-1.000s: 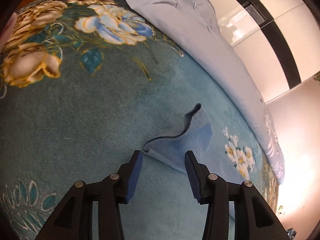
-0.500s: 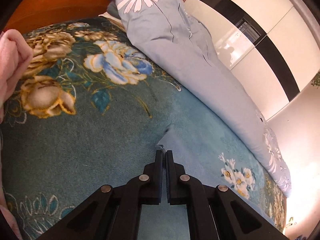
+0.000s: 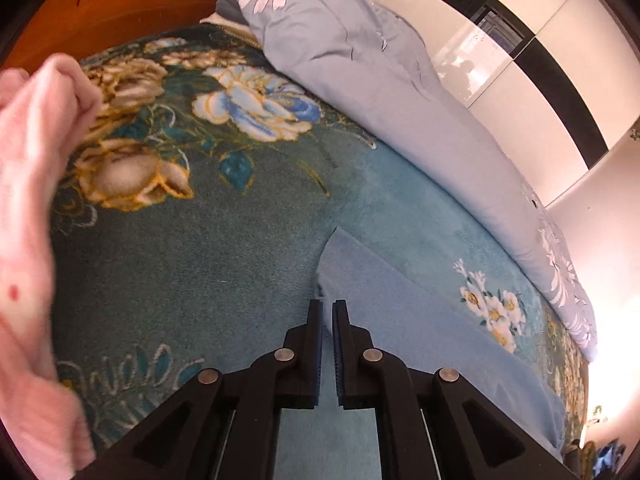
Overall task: Fold clothes
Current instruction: 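Grasp the leg hem with the left tool and fold it toward the waistband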
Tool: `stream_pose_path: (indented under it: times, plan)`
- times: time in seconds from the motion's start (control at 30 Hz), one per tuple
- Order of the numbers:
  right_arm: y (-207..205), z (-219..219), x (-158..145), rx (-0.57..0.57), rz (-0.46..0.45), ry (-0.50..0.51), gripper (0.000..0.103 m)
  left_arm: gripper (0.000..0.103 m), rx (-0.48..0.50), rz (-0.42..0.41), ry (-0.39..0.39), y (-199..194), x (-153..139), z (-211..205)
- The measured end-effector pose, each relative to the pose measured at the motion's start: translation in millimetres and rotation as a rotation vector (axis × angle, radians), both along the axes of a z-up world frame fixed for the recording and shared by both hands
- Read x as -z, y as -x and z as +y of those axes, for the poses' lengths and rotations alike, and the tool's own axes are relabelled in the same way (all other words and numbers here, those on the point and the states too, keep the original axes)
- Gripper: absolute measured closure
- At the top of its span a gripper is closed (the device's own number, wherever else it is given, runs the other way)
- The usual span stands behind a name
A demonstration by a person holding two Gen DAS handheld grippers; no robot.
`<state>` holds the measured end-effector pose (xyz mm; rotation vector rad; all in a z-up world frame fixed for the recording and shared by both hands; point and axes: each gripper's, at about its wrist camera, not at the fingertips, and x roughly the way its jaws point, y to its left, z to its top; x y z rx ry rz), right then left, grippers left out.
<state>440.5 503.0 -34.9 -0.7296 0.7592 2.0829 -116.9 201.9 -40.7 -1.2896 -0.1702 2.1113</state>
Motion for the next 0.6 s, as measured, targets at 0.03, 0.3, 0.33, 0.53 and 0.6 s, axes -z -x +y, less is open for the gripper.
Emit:
stream_pose_path:
  times: [0.03,0.3,0.33,0.53,0.6]
  plan:
    - [-6,-3,-3,0.003,0.005,-0.002,0.04,0.089,-0.01,0.029,0.011,-11,-11,-9]
    - [-44,-31,-2,0.007,0.047,0.047,0.04,0.048,-0.005,0.093,0.107,-129,-3,-81]
    - [-47,-35,-1,0.005,0.051,0.053,0.04,0.048,-0.015,0.071,0.119,-141,8,-90]
    - [-71,-45,9,0.028,0.067,0.099,0.04,0.048,-0.1,-0.137,-0.06,-168,52,-126]
    - [-80,-45,11,0.045,0.078,0.111,0.04,0.048,-0.117,-0.142,-0.111,-169,51,-129]
